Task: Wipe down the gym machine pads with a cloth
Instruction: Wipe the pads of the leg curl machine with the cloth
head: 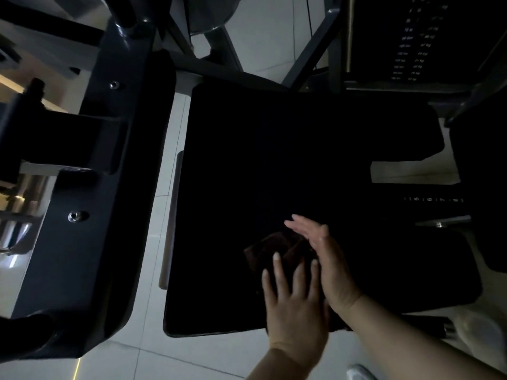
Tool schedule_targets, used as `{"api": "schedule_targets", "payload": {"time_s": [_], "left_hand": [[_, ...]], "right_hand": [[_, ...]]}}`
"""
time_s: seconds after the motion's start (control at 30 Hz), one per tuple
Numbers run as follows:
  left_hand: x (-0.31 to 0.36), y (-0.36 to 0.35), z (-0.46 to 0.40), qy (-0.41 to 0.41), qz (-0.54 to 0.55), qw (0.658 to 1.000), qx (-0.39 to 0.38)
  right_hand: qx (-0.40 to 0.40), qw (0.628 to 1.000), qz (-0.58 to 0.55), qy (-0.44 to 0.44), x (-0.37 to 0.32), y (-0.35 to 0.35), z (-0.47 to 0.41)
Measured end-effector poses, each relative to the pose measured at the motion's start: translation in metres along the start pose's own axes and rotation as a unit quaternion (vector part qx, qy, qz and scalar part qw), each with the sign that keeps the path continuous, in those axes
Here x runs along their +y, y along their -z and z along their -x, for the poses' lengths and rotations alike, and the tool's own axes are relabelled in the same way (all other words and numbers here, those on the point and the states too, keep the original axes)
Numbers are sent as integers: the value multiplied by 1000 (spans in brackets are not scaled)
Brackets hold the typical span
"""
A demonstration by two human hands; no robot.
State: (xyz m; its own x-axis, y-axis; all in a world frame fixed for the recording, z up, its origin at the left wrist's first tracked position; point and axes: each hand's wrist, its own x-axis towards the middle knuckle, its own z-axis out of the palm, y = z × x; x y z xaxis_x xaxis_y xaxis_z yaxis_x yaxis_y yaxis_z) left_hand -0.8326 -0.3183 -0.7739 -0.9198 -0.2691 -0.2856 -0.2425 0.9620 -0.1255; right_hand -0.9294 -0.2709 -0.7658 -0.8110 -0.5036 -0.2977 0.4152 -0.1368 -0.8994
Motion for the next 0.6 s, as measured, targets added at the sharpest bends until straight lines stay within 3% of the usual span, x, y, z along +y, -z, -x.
{"api": "schedule_targets", "payload": {"time_s": [0.13, 0.27, 0.33, 0.43, 0.53, 0.6], "left_hand": [[38, 0, -30, 16, 6, 1000, -14], [37, 11, -39, -2, 56, 998, 18], [20, 16, -32, -14, 144, 986, 85], [-16, 22, -24, 20, 254, 936, 245], [-51, 42, -33, 104, 314, 887, 323], [-67, 50, -44, 152, 317, 876, 330]], "right_hand": [[87, 991, 71, 70, -14, 31, -4], [98, 955, 222, 168, -7, 51, 5], [88, 938, 279, 187, -2, 51, 13], [52, 891, 392, 225, 12, 37, 25], [3, 842, 511, 172, 36, 5, 35], [-13, 821, 561, 107, 45, -14, 35]]}}
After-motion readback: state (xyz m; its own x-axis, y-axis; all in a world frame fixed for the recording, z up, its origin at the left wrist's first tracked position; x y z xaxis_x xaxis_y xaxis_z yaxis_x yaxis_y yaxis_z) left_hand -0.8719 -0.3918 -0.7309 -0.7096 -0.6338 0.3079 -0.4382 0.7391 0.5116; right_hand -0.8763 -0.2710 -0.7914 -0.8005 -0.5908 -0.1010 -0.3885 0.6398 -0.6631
